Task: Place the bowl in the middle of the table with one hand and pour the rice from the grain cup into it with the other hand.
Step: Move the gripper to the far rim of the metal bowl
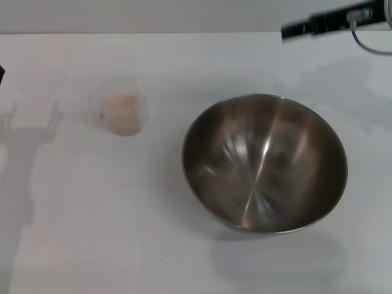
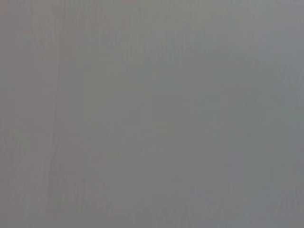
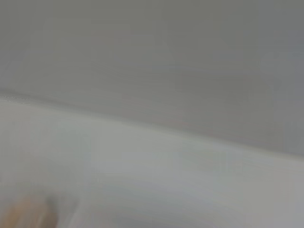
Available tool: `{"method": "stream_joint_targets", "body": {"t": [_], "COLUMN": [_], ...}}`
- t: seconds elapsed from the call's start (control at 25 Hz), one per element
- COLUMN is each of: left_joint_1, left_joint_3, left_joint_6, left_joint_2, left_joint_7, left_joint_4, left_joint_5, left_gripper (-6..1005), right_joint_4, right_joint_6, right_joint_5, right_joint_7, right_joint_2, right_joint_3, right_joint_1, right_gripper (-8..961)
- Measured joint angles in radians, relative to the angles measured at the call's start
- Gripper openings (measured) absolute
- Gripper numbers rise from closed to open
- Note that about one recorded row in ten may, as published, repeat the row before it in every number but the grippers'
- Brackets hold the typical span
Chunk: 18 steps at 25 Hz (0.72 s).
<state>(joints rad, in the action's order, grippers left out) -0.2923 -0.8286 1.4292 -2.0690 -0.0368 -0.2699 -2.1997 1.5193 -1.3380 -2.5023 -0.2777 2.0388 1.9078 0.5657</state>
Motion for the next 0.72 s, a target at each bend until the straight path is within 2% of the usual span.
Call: {"method": "stream_joint_targets", "body": {"t": [0.24, 0.44, 0.72], "left_joint_1": [-0.001, -0.002, -0.004], "left_joint_3": [-0.015, -0.024, -0.034], "left_joint_6": [0.002, 0.002, 0.003], "left_joint_2": [0.000, 0.000, 0.000], "left_joint_7": [0.000, 0.000, 0.000], "left_joint_4": [0.005, 0.010, 0.011], "left_joint_5": [0.000, 0.000, 0.000], "left_gripper": [820, 816, 811], "right_joint_4": [-0.064, -0.117, -0.188], "right_joint_6": [-0.212, -0.271, -0.287], "right_joint_5": [-0.036, -0.089, -0.096], "right_joint_7": [-0.037, -0.062, -0.094], "right_joint_2": [-0.023, -0.025, -0.026], "right_joint_3": [0.038, 0.037, 0.031], "right_joint_1": [0.091, 0.133, 0.156], "right_gripper": [756, 755, 740]}}
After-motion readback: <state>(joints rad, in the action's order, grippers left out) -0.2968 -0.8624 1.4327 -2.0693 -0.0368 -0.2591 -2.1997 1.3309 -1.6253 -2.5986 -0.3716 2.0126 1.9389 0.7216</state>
